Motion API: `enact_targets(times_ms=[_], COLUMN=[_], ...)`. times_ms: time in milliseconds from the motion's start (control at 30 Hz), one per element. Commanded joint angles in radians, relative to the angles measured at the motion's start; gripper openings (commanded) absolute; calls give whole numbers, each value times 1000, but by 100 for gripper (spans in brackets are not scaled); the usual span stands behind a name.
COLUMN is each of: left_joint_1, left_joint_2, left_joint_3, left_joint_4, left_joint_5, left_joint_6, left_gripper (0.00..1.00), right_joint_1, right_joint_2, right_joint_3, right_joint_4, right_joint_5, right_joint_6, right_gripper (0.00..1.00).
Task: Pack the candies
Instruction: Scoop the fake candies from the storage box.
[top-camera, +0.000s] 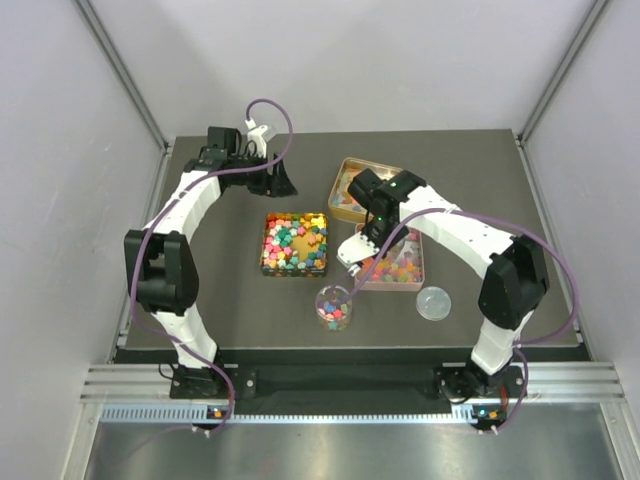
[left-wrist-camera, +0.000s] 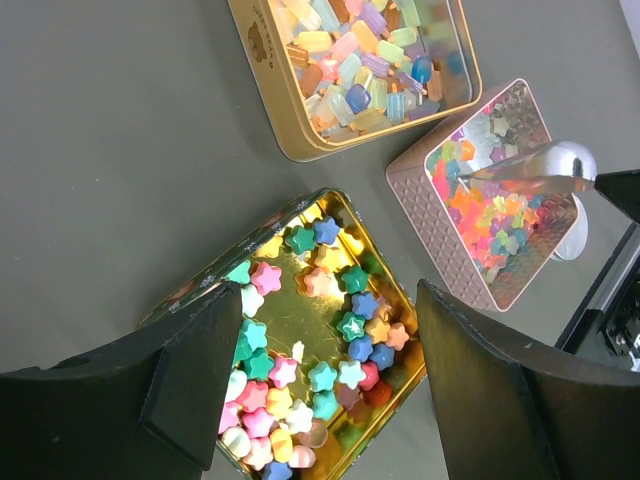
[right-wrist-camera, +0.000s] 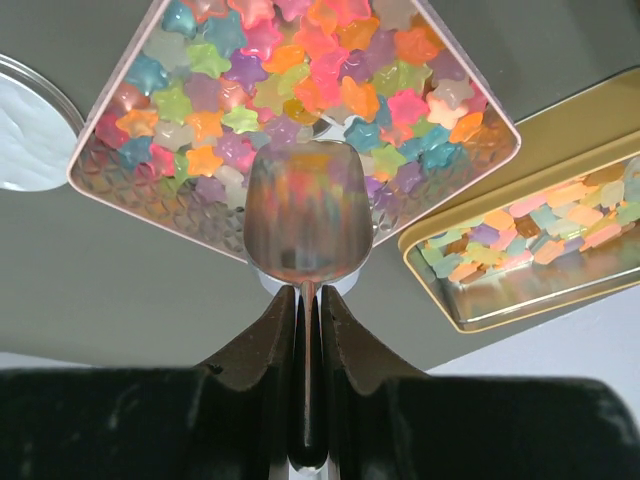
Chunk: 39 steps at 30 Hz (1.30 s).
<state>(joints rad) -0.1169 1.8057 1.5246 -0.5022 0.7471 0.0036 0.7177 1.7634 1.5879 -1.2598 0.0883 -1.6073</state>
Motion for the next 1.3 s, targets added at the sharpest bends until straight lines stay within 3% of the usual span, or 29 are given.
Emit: enact_targets(times_ms=[0,333,567,800,1267], left_joint_1=[10,13,14,16,16], left_joint_2=[-6,-5,24,43,76], left_joint_3=[23,37,55,52,100], left_joint_4=[-18,-102,-101,-134,-177], left_joint_5=[37,51,44,12,-32], left_joint_6=[24,85,73,121,157], left_gripper=[75,75,75,75,75], right_joint_1=[17,-56,-213,-276,-365], right_joint_2=[14,30,65,97,122], right_joint_3=[41,-72,-17,15,-23], right_joint_4=[-50,33,-38,-55,14], right_joint_5=[-84,-85,-173,-229,-102], right_joint_6=[32,-9,-144,-230,-509], right_gripper=[0,0,0,0,0])
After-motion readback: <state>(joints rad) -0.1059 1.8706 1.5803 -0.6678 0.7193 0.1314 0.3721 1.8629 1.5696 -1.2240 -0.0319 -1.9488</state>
